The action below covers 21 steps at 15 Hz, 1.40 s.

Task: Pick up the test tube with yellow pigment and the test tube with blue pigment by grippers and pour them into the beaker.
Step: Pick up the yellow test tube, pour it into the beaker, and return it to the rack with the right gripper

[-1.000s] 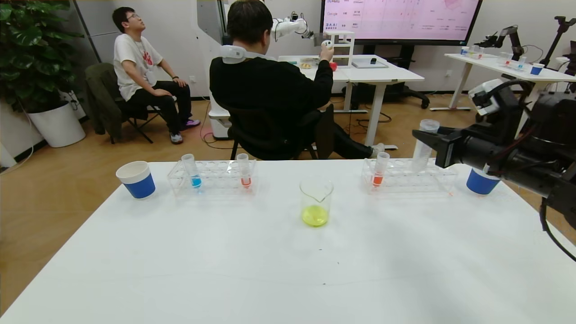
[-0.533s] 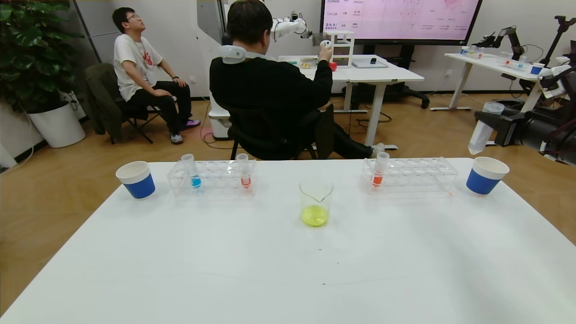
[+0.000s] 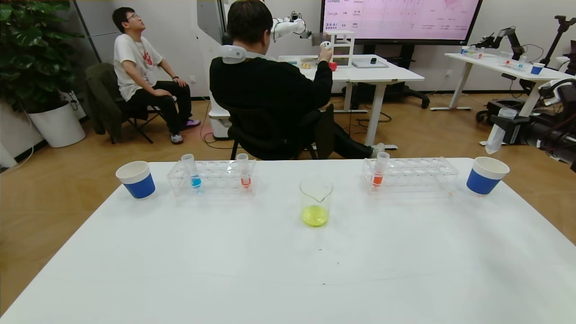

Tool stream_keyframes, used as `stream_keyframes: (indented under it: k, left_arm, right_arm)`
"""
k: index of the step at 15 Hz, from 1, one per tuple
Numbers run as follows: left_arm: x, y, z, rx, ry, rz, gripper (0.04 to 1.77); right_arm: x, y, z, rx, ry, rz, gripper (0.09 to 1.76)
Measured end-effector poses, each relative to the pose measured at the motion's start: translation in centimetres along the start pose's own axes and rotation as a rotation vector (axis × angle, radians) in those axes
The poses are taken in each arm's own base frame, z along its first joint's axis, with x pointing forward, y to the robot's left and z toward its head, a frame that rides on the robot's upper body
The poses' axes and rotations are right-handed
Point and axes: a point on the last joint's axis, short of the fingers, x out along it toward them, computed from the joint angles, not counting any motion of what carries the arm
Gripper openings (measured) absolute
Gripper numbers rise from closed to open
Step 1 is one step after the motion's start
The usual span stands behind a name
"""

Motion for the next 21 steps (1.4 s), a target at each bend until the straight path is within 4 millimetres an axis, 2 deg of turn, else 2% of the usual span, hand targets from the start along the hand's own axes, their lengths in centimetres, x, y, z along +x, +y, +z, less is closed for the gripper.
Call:
stream_keyframes:
  k: [7, 13, 17, 18, 19, 21]
  left_arm:
    - [0.0, 0.0, 0.0, 0.0, 0.0, 0.0, 1.75]
    - [0.0, 0.0, 0.0, 0.0, 0.0, 0.0, 1.75]
    - [0.0, 0.0, 0.0, 0.0, 0.0, 0.0, 1.75]
    - [0.0, 0.0, 0.0, 0.0, 0.0, 0.0, 1.75]
    - [0.0, 0.0, 0.0, 0.0, 0.0, 0.0, 1.75]
    - [0.0, 0.0, 0.0, 0.001, 0.0, 0.0, 1.75]
  right_arm:
    - [2.0, -3.6, -3.9, 0.006, 0.026, -0.064, 0.49]
    - [3.3, -3.8, -6.6, 0.013, 0.025, -0.055, 0.49]
    - [3.5, -3.8, -8.8, 0.034, 0.073, -0.054, 0.49]
    - [3.4, -3.8, -9.1, 0.037, 0.08, -0.053, 0.54]
    - [3.4, -3.8, -9.3, 0.04, 0.085, -0.052, 0.73]
    - [3.4, -3.6, -9.4, 0.042, 0.087, -0.049, 1.45]
